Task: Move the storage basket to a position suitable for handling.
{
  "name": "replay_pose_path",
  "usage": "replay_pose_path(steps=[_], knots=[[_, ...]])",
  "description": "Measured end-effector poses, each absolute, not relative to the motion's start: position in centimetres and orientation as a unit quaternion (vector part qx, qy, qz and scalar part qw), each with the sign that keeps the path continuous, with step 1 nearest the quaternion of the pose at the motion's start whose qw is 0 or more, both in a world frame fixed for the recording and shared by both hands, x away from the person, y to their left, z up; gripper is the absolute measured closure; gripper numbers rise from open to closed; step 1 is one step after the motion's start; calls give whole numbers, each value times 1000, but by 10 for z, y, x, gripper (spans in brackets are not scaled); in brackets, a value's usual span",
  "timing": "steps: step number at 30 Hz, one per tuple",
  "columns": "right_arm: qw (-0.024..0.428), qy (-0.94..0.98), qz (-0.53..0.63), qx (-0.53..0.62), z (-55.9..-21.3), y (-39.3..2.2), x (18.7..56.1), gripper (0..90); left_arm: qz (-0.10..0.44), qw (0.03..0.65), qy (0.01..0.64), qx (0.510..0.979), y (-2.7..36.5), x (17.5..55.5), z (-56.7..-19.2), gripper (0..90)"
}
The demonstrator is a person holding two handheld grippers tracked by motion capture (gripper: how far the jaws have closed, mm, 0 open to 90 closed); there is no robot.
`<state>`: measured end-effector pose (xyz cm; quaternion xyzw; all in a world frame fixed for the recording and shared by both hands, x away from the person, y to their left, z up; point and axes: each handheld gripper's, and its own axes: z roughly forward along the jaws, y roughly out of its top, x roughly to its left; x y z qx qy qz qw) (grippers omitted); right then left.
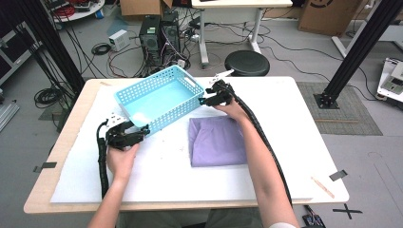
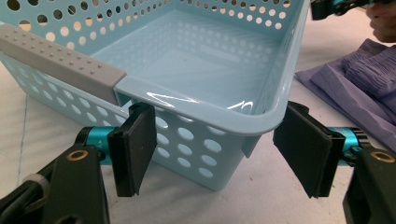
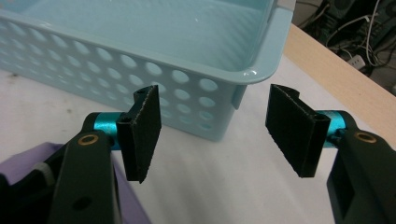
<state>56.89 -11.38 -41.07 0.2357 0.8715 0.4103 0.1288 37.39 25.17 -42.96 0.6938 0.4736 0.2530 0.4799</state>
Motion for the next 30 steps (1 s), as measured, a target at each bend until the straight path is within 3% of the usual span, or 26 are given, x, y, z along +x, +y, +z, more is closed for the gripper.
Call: replay_pose_path(steps=[3, 6, 10, 17, 30], knots=[[126, 871, 418, 227, -411, -108, 571, 445, 253, 482, 471, 694, 252, 375, -430, 303], [140, 868, 419, 228, -411, -103, 568, 430, 255, 481, 471, 695, 251, 375, -430, 299], [117, 867, 422, 236, -410, -107, 567, 459, 252, 467, 469, 705, 253, 376, -425, 304], [123, 878, 409, 216, -400, -108, 554, 475, 249, 474, 479, 696, 260, 378, -419, 303], [119, 875, 416, 219, -389, -139, 530, 486, 227, 489, 460, 705, 250, 383, -413, 304]])
